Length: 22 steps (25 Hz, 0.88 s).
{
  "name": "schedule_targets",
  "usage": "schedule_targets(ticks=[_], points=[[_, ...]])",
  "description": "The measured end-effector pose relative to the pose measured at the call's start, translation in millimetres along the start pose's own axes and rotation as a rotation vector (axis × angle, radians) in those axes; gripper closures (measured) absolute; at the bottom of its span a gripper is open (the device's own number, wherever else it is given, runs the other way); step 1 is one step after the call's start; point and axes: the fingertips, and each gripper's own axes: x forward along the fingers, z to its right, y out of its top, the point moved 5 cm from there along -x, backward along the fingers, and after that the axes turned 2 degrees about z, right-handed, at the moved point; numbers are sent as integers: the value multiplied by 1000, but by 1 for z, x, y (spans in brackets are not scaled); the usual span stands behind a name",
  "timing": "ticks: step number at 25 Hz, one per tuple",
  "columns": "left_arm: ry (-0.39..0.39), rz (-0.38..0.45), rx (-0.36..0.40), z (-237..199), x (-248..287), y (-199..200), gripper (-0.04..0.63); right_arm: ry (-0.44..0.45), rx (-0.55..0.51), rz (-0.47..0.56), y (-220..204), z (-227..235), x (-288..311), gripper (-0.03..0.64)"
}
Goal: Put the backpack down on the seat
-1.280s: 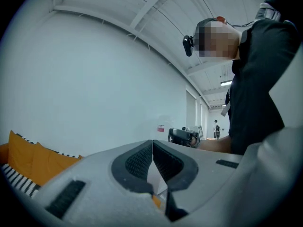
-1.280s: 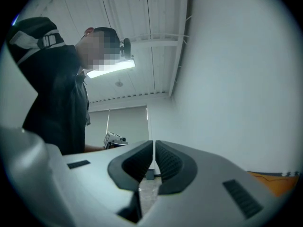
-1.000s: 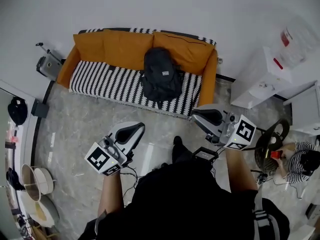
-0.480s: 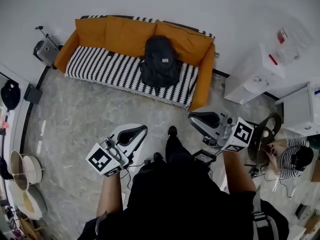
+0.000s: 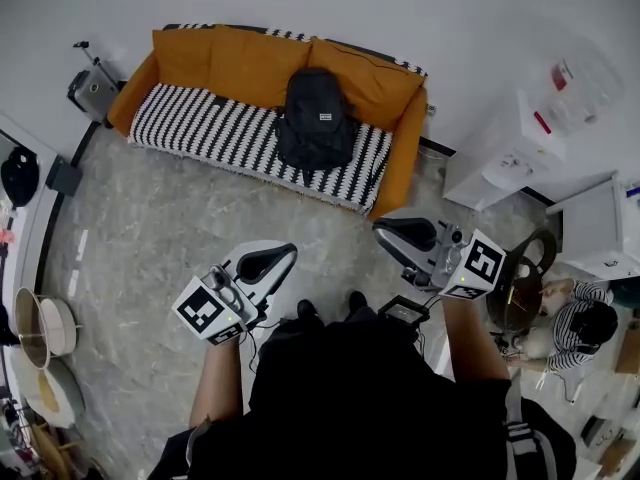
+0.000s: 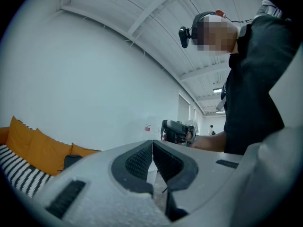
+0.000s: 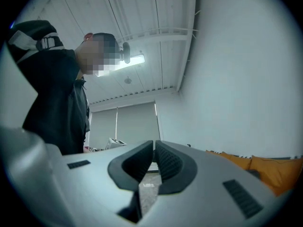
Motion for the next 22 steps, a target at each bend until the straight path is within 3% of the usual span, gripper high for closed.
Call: schedule_targets(ticks=[5,10,15,22], points=[[-17,7,4,6,33,15,574,32,-30,-6,19,9,-12,582],[-57,-32,48,23,72,10,574,33,-9,-11,7,19,-35,586],[-78,-47,8,24,91,0,572,55,11,-28,0,21,-41,588],[-99,-74,15,30,115,-2,572,80,42,-64,-10,27,-54,586]])
